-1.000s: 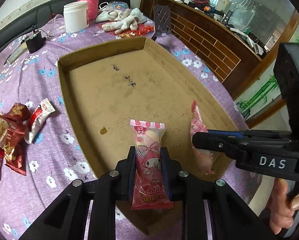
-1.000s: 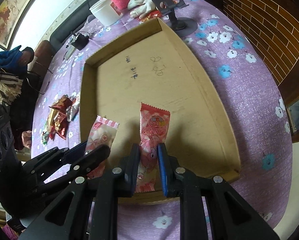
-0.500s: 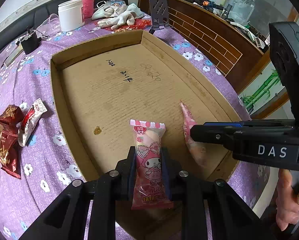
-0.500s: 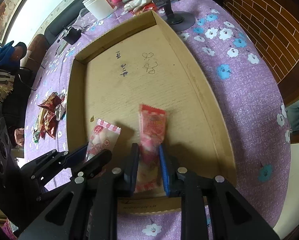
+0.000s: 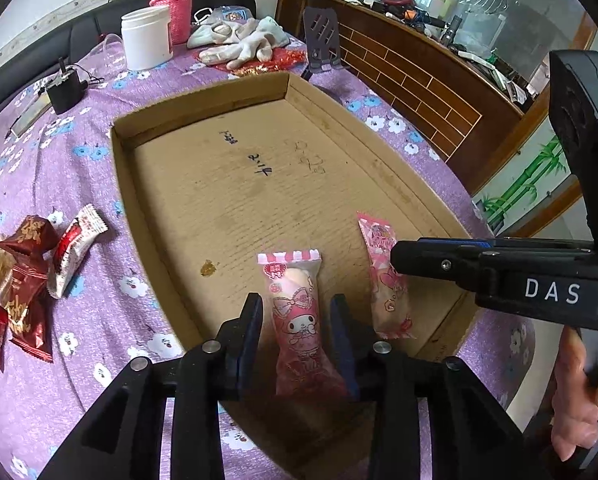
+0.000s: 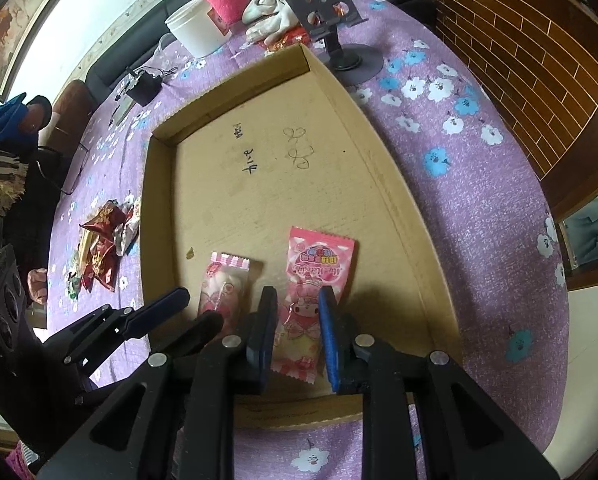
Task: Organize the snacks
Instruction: 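Carry both pink snacks into the cardboard box and open the left tool, then open the right tool to drop the pink candy packet in the box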
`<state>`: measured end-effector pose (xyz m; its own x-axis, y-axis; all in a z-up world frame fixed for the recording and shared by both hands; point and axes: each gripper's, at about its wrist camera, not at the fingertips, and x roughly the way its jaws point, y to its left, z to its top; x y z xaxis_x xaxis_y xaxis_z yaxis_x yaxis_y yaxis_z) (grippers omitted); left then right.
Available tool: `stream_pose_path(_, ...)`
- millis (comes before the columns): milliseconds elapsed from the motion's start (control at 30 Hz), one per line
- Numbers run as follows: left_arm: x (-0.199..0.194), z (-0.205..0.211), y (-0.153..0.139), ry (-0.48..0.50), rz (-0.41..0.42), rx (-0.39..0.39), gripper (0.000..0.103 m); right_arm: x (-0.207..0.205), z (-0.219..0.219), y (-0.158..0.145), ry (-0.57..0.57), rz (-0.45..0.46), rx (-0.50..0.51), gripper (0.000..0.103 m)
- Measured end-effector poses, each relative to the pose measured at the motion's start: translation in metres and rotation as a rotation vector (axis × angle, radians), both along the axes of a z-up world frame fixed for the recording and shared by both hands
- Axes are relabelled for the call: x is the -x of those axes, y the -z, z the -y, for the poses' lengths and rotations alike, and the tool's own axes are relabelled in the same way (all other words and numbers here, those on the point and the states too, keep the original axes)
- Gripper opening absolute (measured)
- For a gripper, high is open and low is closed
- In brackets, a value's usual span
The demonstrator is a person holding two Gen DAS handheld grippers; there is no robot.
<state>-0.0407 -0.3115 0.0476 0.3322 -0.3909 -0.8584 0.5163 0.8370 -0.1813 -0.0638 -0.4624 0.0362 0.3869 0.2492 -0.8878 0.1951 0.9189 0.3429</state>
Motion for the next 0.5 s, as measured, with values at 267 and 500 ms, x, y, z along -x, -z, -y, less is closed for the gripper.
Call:
stream_pose_path(267,0.002,-0.022,-0.016,-0.028,0.047,0.017,0.036,0.001,-0.018,-0.008,-0.005,0.019,0.01,0.021)
stream_pose_path(500,0.003,-0.064,-0.035,-0.099,0.125,0.013,0.036,-0.005,-0.047,-0.019,-0.037,0.041,0.02,0.021)
